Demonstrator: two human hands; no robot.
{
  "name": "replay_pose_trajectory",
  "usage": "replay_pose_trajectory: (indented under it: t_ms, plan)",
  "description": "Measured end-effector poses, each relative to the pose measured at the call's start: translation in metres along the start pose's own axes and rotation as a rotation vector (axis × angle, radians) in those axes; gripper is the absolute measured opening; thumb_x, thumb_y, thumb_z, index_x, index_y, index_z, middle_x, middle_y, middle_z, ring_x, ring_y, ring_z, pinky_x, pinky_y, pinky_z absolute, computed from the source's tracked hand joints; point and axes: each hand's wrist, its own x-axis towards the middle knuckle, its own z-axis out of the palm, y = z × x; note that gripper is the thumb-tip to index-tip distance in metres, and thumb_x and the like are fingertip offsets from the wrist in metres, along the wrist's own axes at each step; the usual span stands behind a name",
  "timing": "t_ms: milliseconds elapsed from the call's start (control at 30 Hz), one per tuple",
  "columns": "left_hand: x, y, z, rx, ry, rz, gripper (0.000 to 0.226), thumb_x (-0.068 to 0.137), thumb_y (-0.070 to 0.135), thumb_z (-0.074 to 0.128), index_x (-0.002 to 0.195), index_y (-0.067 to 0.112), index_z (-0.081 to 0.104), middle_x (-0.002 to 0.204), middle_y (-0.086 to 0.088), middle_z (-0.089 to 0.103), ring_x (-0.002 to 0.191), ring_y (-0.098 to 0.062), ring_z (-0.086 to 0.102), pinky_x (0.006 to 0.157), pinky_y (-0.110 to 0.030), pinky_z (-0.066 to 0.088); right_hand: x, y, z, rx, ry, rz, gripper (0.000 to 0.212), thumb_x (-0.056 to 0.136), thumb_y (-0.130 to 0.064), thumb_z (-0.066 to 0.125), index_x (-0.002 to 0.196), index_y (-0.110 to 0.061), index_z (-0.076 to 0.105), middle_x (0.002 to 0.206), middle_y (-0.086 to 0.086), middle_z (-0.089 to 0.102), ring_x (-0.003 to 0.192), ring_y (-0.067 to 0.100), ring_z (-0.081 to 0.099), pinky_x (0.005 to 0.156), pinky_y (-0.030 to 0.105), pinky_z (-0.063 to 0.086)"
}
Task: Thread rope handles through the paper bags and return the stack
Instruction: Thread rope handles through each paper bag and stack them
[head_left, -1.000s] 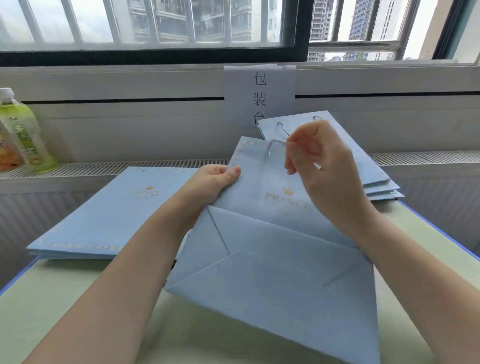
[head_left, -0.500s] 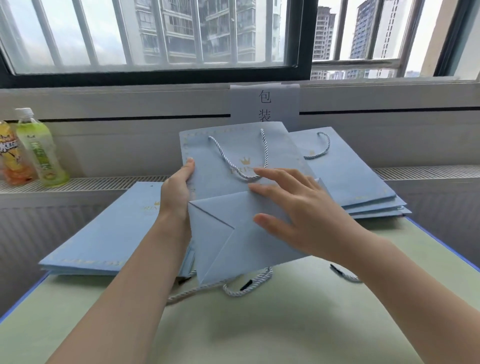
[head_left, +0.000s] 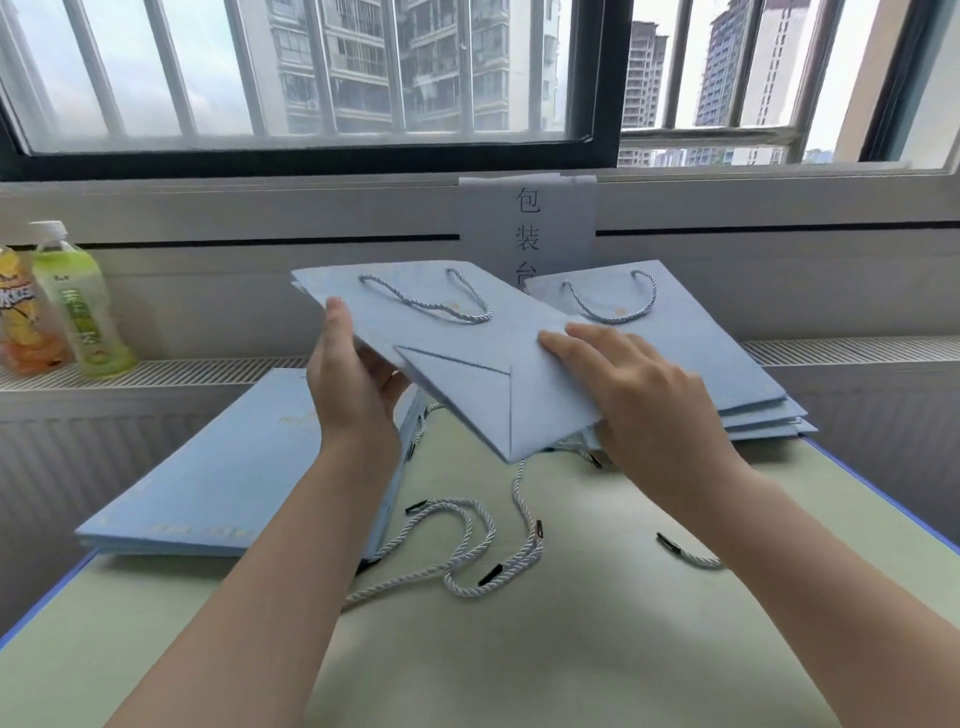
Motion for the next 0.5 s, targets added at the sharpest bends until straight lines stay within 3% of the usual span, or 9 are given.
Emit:
replay_pose_trajectory:
  t_ms: [33, 100, 133, 200, 233, 300, 367, 433, 500]
  plan:
    - [-0.005, 0.001, 0.003, 0.053, -0.06, 0.047, 0.036, 0.1, 0.041, 0.036, 0.09, 0.019, 0.063, 0.077, 0.004, 0.071, 0.07, -0.012, 0.067, 0.066, -0.027, 0.052, 0.0, 0.004, 0.001, 0.042, 0.03, 0.03, 0.075, 0.06, 0.01, 0.065, 0.127, -0.021, 0.056, 0.124, 0.003, 0.061, 0.102, 0.029, 0.063, 0.062, 0.038, 0.053]
    - [-0.015, -0.001, 0.01, 0.203, -0.198, 0.136, 0.044, 0.103, 0.038, 0.026, 0.093, 0.019, 0.065, 0.086, -0.001, 0.072, 0.076, -0.015, 0.065, 0.069, -0.027, 0.05, 0.001, 0.012, 0.004, 0.14, 0.1, 0.088, 0.063, 0.071, 0.008, 0.062, 0.124, -0.025, 0.055, 0.114, 0.0, 0.065, 0.083, 0.023, 0.061, 0.057, 0.033, 0.051]
    - [-0.018, -0.005, 0.011, 0.315, -0.25, 0.174, 0.043, 0.103, 0.034, 0.026, 0.095, 0.02, 0.066, 0.092, -0.002, 0.072, 0.082, -0.015, 0.065, 0.073, -0.027, 0.049, 0.0, 0.014, 0.007, 0.181, 0.15, 0.114, 0.049, 0.078, 0.004, 0.063, 0.115, -0.027, 0.056, 0.098, 0.001, 0.067, 0.067, 0.017, 0.05, 0.052, 0.027, 0.043]
    - [-0.02, -0.016, 0.012, 0.542, -0.305, 0.236, 0.031, 0.102, 0.024, 0.036, 0.094, 0.022, 0.066, 0.094, 0.003, 0.069, 0.087, -0.013, 0.062, 0.076, -0.027, 0.047, 0.001, 0.018, 0.013, 0.313, 0.233, 0.273, 0.015, 0.09, -0.007, 0.059, 0.086, -0.019, 0.049, 0.064, 0.001, 0.048, 0.058, 0.018, 0.025, 0.047, 0.026, 0.026]
    - [-0.018, -0.024, 0.011, 0.644, -0.33, 0.245, 0.026, 0.1, 0.02, 0.041, 0.093, 0.022, 0.066, 0.093, 0.006, 0.068, 0.09, -0.012, 0.061, 0.076, -0.025, 0.045, 0.001, 0.022, 0.016, 0.419, 0.23, 0.387, 0.018, 0.094, -0.014, 0.056, 0.078, -0.014, 0.046, 0.059, 0.0, 0.041, 0.055, 0.018, 0.025, 0.049, 0.029, 0.024]
    - [-0.015, -0.039, 0.005, 0.866, -0.382, 0.211, 0.02, 0.096, 0.013, 0.047, 0.099, 0.02, 0.066, 0.097, 0.007, 0.067, 0.097, -0.011, 0.06, 0.074, -0.016, 0.042, 0.001, 0.025, 0.018, 0.66, 0.209, 0.598, 0.025, 0.095, -0.021, 0.053, 0.075, -0.006, 0.051, 0.061, 0.003, 0.046, 0.057, 0.02, 0.038, 0.055, 0.034, 0.033]
    - [-0.009, -0.052, -0.003, 1.065, -0.414, 0.146, 0.025, 0.094, 0.008, 0.046, 0.106, 0.017, 0.066, 0.105, 0.003, 0.065, 0.098, -0.01, 0.058, 0.064, -0.006, 0.038, 0.002, 0.024, 0.015, 0.955, 0.27, 0.784, 0.012, 0.094, -0.02, 0.055, 0.083, -0.018, 0.058, 0.077, -0.003, 0.06, 0.072, 0.015, 0.054, 0.066, 0.028, 0.046]
    - [-0.006, -0.057, -0.009, 1.174, -0.417, 0.106, 0.028, 0.093, 0.007, 0.043, 0.109, 0.016, 0.064, 0.11, 0.0, 0.062, 0.095, -0.011, 0.055, 0.061, -0.008, 0.036, 0.004, 0.023, 0.016, 1.289, 0.347, 1.017, 0.006, 0.092, -0.017, 0.059, 0.091, -0.023, 0.058, 0.093, -0.006, 0.066, 0.087, 0.012, 0.062, 0.076, 0.026, 0.053]
    - [-0.004, -0.06, -0.013, 1.252, -0.408, 0.133, 0.027, 0.094, 0.009, 0.042, 0.109, 0.015, 0.064, 0.11, -0.002, 0.061, 0.094, -0.013, 0.055, 0.07, -0.017, 0.038, 0.004, 0.025, 0.018, 1.541, 0.373, 1.294, 0.009, 0.089, -0.019, 0.063, 0.096, -0.019, 0.058, 0.097, -0.001, 0.066, 0.085, 0.015, 0.064, 0.07, 0.031, 0.055]
